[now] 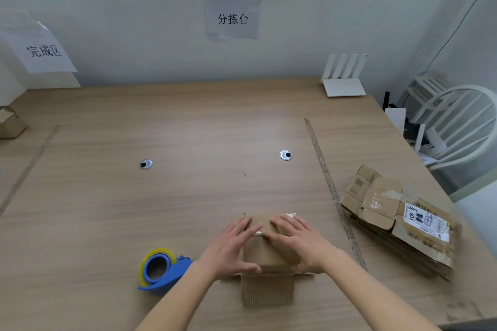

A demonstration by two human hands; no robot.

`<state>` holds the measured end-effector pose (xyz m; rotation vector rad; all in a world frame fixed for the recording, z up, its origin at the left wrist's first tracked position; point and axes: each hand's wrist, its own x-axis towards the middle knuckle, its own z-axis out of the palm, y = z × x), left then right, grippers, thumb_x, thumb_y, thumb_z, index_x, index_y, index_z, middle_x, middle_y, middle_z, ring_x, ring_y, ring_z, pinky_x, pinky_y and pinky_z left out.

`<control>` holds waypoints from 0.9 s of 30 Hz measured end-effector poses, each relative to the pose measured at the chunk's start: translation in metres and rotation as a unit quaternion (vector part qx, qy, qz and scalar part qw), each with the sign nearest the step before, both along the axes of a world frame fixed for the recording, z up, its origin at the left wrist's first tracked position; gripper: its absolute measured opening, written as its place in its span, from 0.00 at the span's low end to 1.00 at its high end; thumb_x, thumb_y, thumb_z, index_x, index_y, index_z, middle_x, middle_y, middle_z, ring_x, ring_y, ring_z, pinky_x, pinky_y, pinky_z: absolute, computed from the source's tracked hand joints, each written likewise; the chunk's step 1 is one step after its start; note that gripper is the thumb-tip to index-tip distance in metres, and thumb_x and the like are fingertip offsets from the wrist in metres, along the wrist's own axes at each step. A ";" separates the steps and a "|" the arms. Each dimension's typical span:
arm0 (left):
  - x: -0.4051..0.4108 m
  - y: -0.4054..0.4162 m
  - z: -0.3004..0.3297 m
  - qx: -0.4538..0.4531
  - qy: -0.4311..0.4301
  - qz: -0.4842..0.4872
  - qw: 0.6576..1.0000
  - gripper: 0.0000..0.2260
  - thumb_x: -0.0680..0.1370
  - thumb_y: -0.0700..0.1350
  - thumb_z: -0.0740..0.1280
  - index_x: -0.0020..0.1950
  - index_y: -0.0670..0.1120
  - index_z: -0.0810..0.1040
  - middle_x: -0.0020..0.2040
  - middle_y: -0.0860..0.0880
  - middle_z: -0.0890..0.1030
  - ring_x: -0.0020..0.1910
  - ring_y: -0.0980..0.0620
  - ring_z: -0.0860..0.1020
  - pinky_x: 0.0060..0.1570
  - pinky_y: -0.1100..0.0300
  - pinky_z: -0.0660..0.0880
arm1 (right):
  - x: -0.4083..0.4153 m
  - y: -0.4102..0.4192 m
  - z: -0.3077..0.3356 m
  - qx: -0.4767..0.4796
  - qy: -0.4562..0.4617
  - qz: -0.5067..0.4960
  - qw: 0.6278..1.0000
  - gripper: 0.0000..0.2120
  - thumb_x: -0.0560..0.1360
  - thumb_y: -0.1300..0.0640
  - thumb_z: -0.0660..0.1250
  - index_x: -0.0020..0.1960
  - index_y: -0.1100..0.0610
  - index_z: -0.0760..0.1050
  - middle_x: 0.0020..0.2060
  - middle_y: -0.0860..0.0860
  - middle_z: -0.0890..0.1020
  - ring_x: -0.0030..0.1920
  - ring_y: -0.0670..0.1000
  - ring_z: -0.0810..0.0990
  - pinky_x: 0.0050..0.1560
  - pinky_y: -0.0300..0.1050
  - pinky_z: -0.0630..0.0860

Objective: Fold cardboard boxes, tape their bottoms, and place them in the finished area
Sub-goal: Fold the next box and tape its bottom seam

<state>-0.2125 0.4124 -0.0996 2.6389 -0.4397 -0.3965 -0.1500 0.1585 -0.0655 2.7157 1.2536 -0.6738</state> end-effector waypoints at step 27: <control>-0.023 -0.004 -0.004 -0.012 0.065 0.120 0.991 0.36 0.68 0.75 0.66 0.74 0.69 0.63 0.63 0.53 0.59 0.64 0.50 0.69 0.64 0.55 0.73 | -0.033 0.015 -0.024 0.291 0.064 -0.447 0.843 0.31 0.79 0.59 0.68 0.79 0.46 0.62 0.76 0.51 0.65 0.73 0.52 0.69 0.72 0.43 0.65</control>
